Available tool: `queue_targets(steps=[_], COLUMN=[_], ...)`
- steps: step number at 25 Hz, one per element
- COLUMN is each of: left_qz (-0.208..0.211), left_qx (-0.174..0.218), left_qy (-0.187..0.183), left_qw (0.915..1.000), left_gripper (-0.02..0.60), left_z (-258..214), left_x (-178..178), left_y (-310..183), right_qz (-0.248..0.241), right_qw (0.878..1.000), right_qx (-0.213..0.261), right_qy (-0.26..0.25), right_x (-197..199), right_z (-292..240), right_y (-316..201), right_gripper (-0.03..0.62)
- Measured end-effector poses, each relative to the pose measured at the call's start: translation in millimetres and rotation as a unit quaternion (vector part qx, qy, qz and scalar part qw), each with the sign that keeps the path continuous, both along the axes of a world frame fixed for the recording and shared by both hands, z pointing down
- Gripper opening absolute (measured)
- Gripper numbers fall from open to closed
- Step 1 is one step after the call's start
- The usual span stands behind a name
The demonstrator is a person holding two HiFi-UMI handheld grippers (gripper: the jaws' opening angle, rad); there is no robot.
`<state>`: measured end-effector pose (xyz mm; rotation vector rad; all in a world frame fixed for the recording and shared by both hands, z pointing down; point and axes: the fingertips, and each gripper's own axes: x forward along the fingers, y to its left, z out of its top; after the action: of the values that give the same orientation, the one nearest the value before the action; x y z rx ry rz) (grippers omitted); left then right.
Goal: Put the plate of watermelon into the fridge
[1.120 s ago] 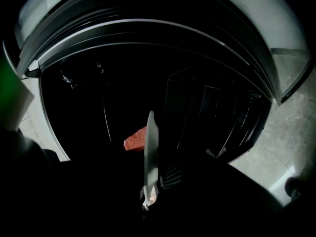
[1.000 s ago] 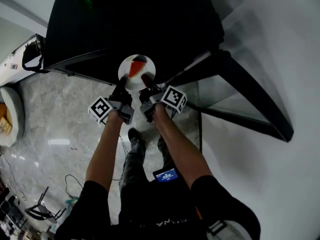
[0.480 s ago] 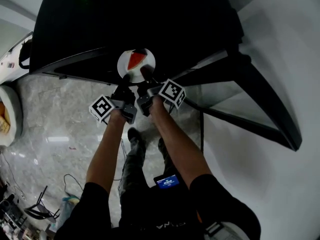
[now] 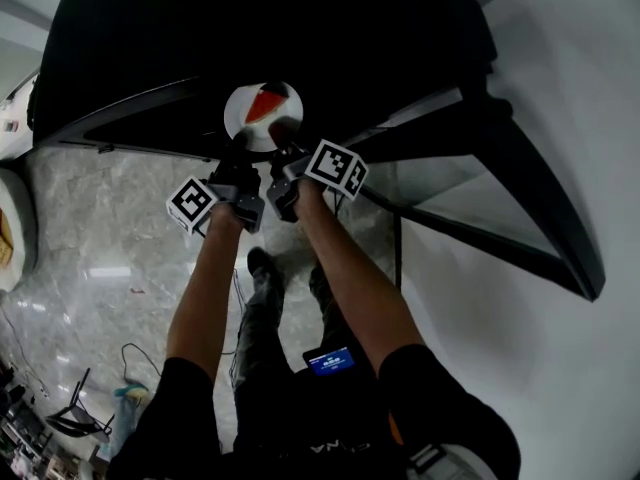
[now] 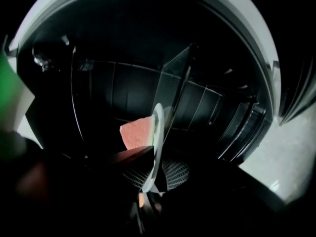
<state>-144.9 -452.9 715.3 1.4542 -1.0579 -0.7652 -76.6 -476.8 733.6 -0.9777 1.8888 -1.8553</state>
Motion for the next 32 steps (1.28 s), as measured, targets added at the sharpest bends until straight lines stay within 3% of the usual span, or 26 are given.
queue_targets(steps=[7, 13, 18, 24, 28, 32], left_qz=[-0.026, -0.051, -0.053, -0.048, -0.01, 0.053], left_qx=[0.0, -0.022, -0.027, -0.014, -0.007, -0.015], left_qy=[0.0, 0.008, 0.012, -0.001, -0.058, -0.136], left_qw=[0.9997, 0.9984, 0.9982, 0.9987, 0.9982, 0.9892], left_gripper=[0.028, 0.026, 0.026, 0.028, 0.028, 0.049], left_z=[0, 6, 7, 0, -4, -6], left_x=[-6, -14, -16, -15, -13, -5], left_y=[-8, -10, -17, -27, -31, -30], right_qz=[-0.051, -0.083, -0.098, -0.108, -0.096, -0.082], right_qw=[0.997, 0.992, 0.99, 0.982, 0.983, 0.983], right_qx=[0.023, 0.033, 0.03, 0.067, 0.075, 0.072], right_qy=[0.048, 0.092, 0.094, 0.139, 0.14, 0.148], right_x=[-3, 1, -1, -11, -10, -7], right_z=[-3, -4, -5, -9, -14, -15], right_y=[5, 15, 20, 24, 17, 8], right_gripper=[0.064, 0.083, 0.083, 0.074, 0.067, 0.063])
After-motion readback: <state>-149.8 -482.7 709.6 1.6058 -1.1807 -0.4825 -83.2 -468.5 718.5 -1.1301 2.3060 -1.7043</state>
